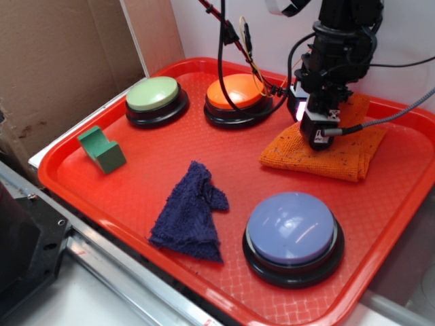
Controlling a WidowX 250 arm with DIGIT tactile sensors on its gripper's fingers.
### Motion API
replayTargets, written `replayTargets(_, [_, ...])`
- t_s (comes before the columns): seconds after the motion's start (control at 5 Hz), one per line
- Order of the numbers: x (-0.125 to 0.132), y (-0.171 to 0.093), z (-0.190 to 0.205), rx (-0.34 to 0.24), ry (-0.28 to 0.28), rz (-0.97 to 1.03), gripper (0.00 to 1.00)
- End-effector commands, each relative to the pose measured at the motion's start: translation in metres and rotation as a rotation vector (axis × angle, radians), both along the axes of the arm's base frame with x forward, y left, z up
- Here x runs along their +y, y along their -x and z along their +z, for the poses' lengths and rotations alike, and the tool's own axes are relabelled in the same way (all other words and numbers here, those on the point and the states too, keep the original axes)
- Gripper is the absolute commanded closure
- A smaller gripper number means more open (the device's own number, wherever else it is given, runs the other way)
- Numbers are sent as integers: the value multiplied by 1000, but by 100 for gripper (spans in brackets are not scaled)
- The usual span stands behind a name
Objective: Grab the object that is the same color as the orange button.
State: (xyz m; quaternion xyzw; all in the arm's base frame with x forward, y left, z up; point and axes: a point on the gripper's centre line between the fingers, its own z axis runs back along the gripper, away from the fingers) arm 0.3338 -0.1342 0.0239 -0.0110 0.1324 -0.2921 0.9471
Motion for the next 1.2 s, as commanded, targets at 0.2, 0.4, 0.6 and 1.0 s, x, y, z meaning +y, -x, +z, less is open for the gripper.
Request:
replayTargets(0.2, [17,-10,101,-91,-112,48,100])
replayTargets(0.4, [19,-8,151,-65,-80,190,100])
replayTargets(0.6, [21,20,200,-232,-130,380,100])
replayTargets(1.0, [33,66,295,-384,-118,473,100])
